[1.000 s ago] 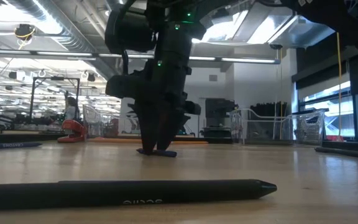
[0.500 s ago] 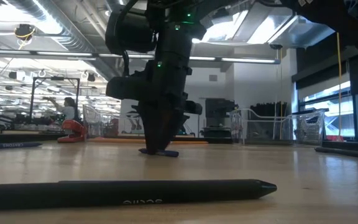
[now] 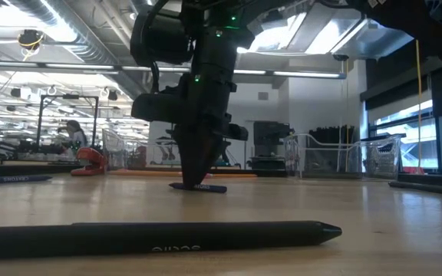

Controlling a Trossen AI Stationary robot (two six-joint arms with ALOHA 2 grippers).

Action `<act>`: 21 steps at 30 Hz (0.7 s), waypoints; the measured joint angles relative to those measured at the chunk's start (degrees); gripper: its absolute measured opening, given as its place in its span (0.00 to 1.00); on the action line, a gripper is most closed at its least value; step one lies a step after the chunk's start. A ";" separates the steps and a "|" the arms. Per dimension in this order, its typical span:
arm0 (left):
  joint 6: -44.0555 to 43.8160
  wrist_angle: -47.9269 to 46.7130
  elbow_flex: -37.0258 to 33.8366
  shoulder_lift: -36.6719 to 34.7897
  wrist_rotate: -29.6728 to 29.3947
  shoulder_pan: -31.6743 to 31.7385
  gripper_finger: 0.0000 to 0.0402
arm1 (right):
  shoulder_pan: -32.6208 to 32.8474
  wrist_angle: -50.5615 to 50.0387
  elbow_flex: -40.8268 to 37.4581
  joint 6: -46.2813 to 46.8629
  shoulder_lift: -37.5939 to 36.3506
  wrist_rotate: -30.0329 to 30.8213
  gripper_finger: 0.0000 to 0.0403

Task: Sort crayons/erasers/pens/pencils in bins
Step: Put the blue crayon into the bottom transparent bin

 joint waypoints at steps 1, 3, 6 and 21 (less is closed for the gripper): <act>-0.01 0.00 0.00 0.00 0.00 0.00 0.24 | 0.00 0.02 0.00 -0.01 0.00 0.00 0.08; -0.01 0.00 0.00 0.00 0.00 0.00 0.24 | 0.00 0.06 -0.02 -0.02 0.00 0.00 0.09; -0.01 0.00 0.00 0.00 0.00 0.00 0.24 | 0.00 0.08 -0.04 -0.02 0.00 0.00 0.09; 0.01 -0.01 0.00 0.00 0.00 0.00 0.24 | -0.23 0.67 -0.11 -1.55 -0.02 -0.05 0.07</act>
